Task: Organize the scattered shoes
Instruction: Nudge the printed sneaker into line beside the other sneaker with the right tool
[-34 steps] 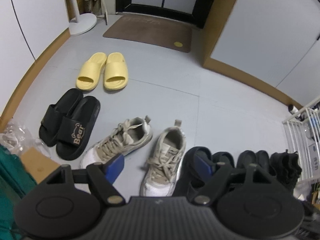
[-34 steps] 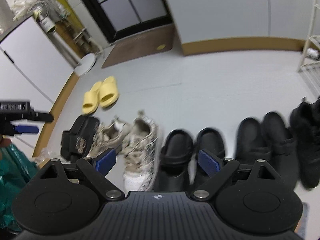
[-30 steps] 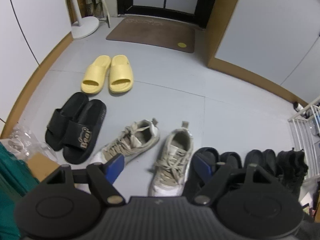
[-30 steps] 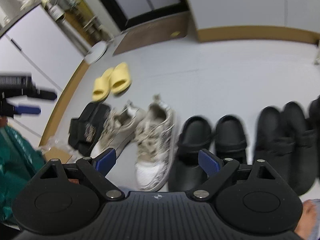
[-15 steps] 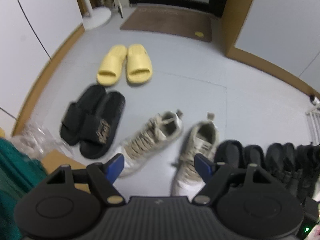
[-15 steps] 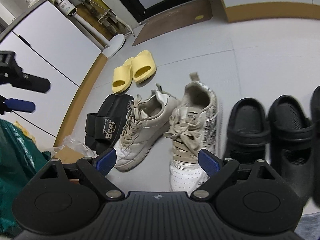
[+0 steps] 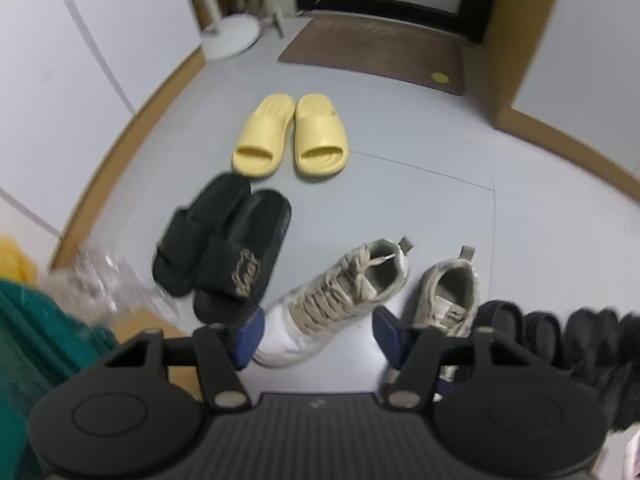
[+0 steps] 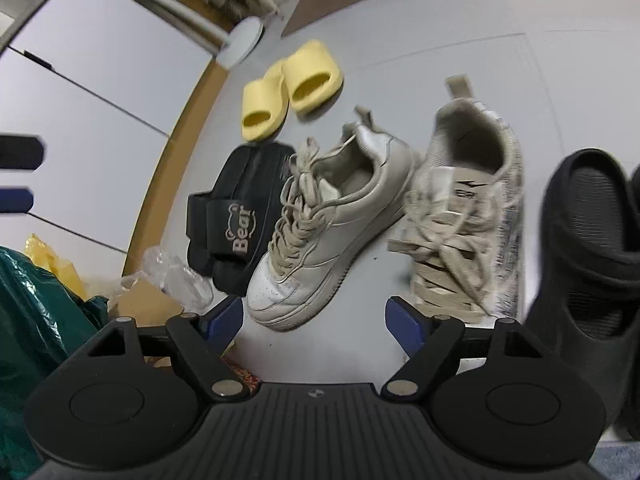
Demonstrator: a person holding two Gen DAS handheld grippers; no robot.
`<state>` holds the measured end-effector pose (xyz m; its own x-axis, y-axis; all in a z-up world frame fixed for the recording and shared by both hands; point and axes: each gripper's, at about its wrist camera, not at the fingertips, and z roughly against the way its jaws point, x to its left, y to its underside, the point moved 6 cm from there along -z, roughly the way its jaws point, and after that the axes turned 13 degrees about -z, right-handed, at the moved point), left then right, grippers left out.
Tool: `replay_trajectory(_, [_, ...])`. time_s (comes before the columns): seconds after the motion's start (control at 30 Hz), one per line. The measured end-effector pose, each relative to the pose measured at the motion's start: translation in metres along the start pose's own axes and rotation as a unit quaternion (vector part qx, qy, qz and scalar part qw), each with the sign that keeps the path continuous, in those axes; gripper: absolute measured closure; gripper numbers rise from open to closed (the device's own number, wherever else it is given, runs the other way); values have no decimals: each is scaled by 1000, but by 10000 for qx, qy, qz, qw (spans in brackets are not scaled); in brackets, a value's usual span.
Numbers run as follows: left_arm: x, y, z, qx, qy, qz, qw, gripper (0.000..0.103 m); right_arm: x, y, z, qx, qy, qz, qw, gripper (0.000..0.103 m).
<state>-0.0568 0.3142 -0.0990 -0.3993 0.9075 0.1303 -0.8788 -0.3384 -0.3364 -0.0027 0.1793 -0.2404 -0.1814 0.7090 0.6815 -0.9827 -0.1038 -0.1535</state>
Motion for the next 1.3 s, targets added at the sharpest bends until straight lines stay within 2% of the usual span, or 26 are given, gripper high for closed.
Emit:
replay_trajectory(0.1, [2,6,-3,116,-112,-194,9997,41,10,-12,-9,86,140,-5,9999,21])
replay_trajectory(0.2, [6,9,-2,111,-104,-284,9995,41,18,-25,-21,558,396,-354,9970,22])
replay_trajectory(0.23, [8,9,-1,84,-112,-289,9995,40,21,-29,-22,628,456,-378,9963,26])
replay_trajectory(0.33, [12,12,-4,118,-50,-278,9995,40,27,-40,-24,693,604,-494,9945,26])
replay_trajectory(0.43, [8,15,-9,180,-26,-485,9987,36,34,-53,-32,787,712,-572,9927,26])
replay_trajectory(0.53, [1,14,-7,102,101,-677,9976,25,41,-65,-49,918,816,-616,9905,26])
replay_trajectory(0.57, [0,15,-5,73,91,-728,9973,24,41,-68,-55,991,790,-684,9896,26])
replay_trajectory(0.63, [3,18,-4,75,65,-719,9974,24,40,-70,-66,1192,633,-937,9864,27])
replay_trajectory(0.73, [11,22,-7,136,122,-551,9983,24,35,-71,-77,1326,643,-1154,9823,27])
replay_trajectory(0.83, [11,27,-12,206,79,-652,9976,25,30,-70,-84,1342,782,-1157,9811,30])
replay_trajectory(0.97, [9,28,-13,187,30,-797,9966,34,25,-70,-93,1309,900,-1114,9810,35])
replay_trajectory(1.03, [7,26,-10,140,224,-693,9972,34,26,-73,-99,1317,874,-1064,9817,35])
replay_trajectory(1.3, [5,27,-12,191,190,-775,9966,34,19,-81,-128,1446,1218,-831,9784,36])
